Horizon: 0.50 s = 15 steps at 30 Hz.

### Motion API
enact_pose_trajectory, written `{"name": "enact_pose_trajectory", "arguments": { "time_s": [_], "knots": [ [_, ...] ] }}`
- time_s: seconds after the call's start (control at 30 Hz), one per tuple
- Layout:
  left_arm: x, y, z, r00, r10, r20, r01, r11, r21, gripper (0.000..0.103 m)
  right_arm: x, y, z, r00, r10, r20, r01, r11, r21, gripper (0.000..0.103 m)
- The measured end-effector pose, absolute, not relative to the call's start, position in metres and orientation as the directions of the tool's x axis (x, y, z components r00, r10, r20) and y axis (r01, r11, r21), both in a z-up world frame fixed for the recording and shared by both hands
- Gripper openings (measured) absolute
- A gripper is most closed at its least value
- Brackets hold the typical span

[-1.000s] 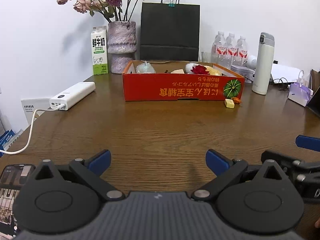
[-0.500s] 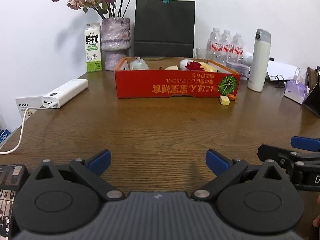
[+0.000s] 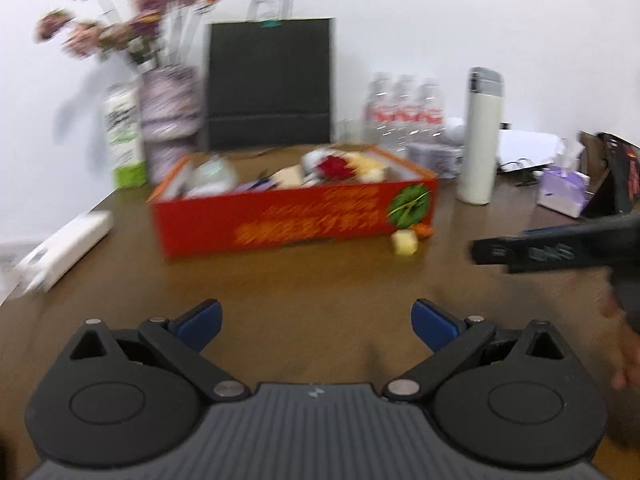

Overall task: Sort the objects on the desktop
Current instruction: 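Grasp the yellow block with the left gripper while the right grasps the orange piece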

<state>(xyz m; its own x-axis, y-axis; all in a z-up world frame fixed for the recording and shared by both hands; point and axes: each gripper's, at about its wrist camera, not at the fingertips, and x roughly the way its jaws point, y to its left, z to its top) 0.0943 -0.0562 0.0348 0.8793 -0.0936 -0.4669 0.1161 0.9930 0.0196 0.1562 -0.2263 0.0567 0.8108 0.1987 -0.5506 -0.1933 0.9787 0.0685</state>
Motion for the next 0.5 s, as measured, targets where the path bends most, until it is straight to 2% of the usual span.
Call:
{"name": "enact_pose_trajectory", "arguments": {
  "time_s": [0.1,0.17,0.2,0.27,0.4,0.43,0.47,0.5],
  "knots": [
    [0.131,-0.072,0.037,0.863,-0.175,-0.474,0.196,0.981,-0.006,0.103,0.193,-0.23,0.056,0.796,0.22,-0.563,-0.207,0.974,0.088,0.066],
    [0.157,-0.084,0.036,0.85,-0.232,-0.473,0.249,0.968,-0.027,0.1,0.22,-0.235,0.054,0.781,0.206,-0.589,-0.186,0.978,0.094,0.059],
    [0.17,-0.092,0.034,0.837,-0.261,-0.48,0.275,0.96,-0.041,0.098,0.232,-0.238,0.053,0.774,0.219,-0.594,-0.19,0.975,0.112,0.052],
    [0.202,-0.104,0.025,0.796,-0.317,-0.515,0.323,0.943,-0.082,0.087,0.256,-0.242,0.049,0.736,0.287,-0.614,-0.238,0.958,0.163,0.049],
    [0.248,-0.122,0.007,0.767,-0.295,-0.569,0.3,0.95,-0.088,0.069,0.29,-0.242,0.038,0.677,0.353,-0.646,-0.305,0.933,0.19,0.044],
    [0.255,-0.122,0.004,0.756,-0.306,-0.579,0.3,0.948,-0.108,0.055,0.296,-0.24,0.036,0.666,0.357,-0.655,-0.318,0.93,0.184,0.04],
    [0.259,-0.121,0.001,0.745,-0.31,-0.591,0.293,0.948,-0.127,0.031,0.301,-0.238,0.033,0.654,0.356,-0.667,-0.322,0.929,0.18,0.037],
    [0.261,-0.119,0.0,0.736,-0.315,-0.599,0.288,0.947,-0.143,0.024,0.305,-0.236,0.029,0.643,0.351,-0.681,-0.324,0.93,0.173,0.034]
  ]
}}
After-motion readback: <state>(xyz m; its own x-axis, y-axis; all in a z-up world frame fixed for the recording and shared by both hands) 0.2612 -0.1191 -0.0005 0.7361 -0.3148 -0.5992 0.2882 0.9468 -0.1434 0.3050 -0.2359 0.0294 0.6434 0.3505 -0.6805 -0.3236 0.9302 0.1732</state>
